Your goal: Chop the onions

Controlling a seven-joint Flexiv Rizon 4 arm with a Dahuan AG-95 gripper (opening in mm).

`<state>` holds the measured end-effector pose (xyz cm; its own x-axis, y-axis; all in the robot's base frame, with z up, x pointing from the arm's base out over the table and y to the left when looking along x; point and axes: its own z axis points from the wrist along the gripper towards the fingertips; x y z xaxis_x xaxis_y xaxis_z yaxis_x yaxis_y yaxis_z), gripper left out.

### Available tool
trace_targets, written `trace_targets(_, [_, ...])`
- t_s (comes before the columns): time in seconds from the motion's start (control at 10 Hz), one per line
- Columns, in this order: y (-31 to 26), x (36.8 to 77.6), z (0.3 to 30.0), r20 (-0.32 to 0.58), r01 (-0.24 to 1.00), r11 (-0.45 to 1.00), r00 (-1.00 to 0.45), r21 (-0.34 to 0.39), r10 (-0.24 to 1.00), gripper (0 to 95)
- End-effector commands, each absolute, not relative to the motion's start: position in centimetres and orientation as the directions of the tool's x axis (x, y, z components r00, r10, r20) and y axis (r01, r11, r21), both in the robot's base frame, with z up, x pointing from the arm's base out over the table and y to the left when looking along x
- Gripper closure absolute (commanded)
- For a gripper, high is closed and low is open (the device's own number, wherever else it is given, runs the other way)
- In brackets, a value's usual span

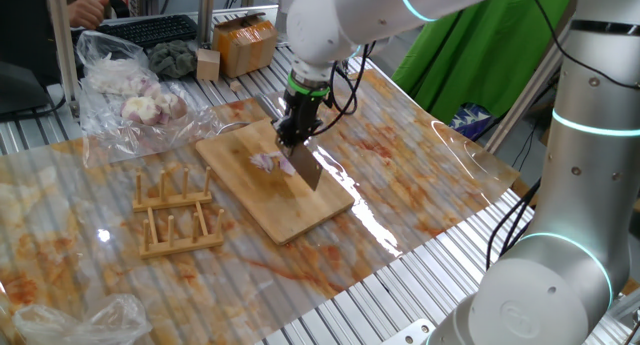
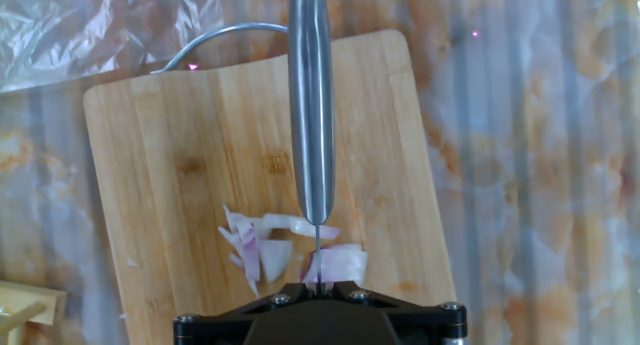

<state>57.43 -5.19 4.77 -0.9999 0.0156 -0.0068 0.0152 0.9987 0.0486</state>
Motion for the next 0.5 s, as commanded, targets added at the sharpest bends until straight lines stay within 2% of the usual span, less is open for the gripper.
trace_targets(0.1, [-5.06, 57.18, 2.70, -0.040, 0.020, 0.998, -0.999, 0.054, 0.022, 95.0])
trace_targets(0.4, [-4.87, 57.31, 2.98, -0.035, 0.034, 0.997, -0.999, 0.075, 0.037, 95.0])
trace_targets(0.5, [-4.83, 57.37, 3.19, -0.029, 0.034, 0.997, -0.999, 0.062, 0.036, 95.0])
